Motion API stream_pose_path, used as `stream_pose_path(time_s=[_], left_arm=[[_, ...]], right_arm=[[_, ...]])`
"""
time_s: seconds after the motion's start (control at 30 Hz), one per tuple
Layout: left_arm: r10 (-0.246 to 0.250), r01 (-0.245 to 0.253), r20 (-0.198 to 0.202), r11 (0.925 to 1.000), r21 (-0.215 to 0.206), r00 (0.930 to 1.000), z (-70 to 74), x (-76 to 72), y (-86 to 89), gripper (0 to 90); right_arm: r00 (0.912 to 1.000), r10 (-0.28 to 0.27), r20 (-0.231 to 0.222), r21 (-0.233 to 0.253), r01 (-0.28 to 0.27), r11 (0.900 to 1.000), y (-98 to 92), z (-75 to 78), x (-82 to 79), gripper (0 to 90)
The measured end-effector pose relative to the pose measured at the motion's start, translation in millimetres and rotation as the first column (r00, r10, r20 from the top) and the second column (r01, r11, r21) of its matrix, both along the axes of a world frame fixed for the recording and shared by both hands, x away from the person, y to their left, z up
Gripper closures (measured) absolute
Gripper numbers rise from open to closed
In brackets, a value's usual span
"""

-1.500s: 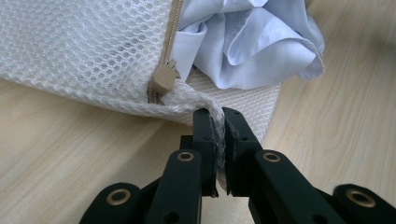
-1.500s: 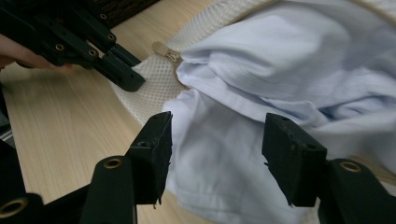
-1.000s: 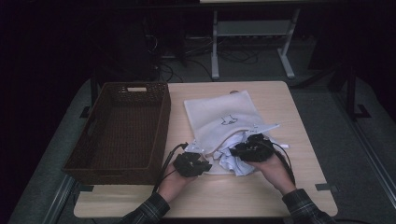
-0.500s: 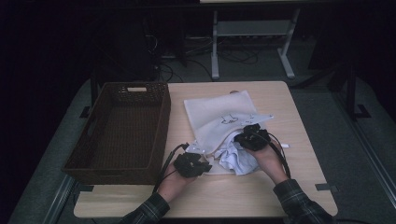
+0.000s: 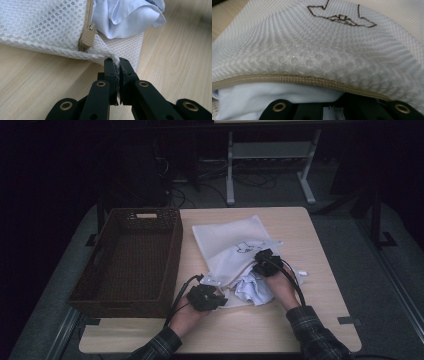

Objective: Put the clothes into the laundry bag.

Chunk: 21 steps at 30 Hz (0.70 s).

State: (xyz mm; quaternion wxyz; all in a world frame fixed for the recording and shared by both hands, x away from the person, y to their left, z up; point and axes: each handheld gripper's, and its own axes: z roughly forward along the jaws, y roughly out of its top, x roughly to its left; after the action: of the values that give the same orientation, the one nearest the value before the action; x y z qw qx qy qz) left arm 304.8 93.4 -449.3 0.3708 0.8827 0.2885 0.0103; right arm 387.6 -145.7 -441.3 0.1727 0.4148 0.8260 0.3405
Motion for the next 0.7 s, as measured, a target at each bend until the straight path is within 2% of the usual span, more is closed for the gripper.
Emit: stream_pose_path(time_s=[0.1,0.23,0.47,0.5,0.6,0.7], left_arm=[[0.0,0.0,0.001,1.0,-0.004,1.0,-0.6,0.4,0.7,86.5],[0.002,-0.002,0.0,1.0,-0.009,1.0,-0.8,0.7,1.2,86.4],[0.006,-0.006,0.002,0.9999,-0.012,1.0,-0.8,0.7,1.0,86.4],[0.006,-0.006,0.002,0.9999,-0.012,1.0,-0.8,0.7,1.0,86.3],[0.006,-0.006,0.002,0.9999,-0.012,1.0,-1.1,0.9,1.0,86.4],[0.006,-0.006,0.002,0.9999,-0.01,1.0,-1.1,0.7,0.8,86.3]], right_arm=[[0.9999,0.012,-0.001,0.005,-0.012,1.0,-2.9,2.7,-3.1,86.1],[0.9994,0.029,-0.018,0.047,-0.028,0.999,-11.9,13.6,-12.5,80.1],[0.9958,0.087,-0.027,0.088,-0.085,0.992,-29.7,34.5,-38.8,69.4],[0.9958,0.087,-0.027,0.088,-0.085,0.992,-29.7,34.5,-38.8,69.4],[0.993,0.115,-0.026,0.117,-0.112,0.987,-40.8,41.8,-54.5,66.0],[0.9892,0.139,-0.044,0.145,-0.132,0.981,-47.5,41.2,-66.9,63.3]])
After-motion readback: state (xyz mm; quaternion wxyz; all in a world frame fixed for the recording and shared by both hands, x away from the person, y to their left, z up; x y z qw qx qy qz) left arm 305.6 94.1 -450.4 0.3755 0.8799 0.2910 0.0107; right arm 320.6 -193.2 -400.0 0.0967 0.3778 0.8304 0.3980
